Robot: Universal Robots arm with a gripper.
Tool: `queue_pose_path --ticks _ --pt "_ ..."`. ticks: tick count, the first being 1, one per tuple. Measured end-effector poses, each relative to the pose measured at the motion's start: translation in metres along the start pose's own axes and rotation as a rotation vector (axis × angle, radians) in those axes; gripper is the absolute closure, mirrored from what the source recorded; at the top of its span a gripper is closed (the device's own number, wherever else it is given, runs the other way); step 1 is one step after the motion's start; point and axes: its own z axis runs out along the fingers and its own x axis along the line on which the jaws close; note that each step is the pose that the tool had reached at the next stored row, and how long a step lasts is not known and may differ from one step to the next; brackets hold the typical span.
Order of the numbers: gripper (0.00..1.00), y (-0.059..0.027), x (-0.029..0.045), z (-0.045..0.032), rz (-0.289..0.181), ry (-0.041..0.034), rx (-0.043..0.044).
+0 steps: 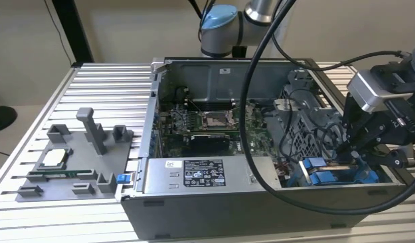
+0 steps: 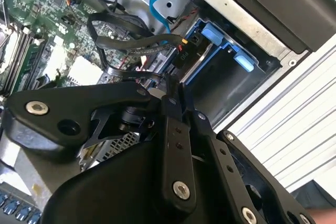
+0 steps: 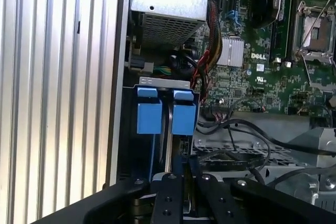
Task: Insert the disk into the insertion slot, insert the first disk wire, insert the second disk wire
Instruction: 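Insert the second disk wire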
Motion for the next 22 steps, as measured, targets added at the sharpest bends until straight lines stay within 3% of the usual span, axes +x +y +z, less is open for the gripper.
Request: queue_pose_path --ticks 22 --pt "1.0 -0.0007 -0.0004 0.0046 0.002 0.0019 0.0044"
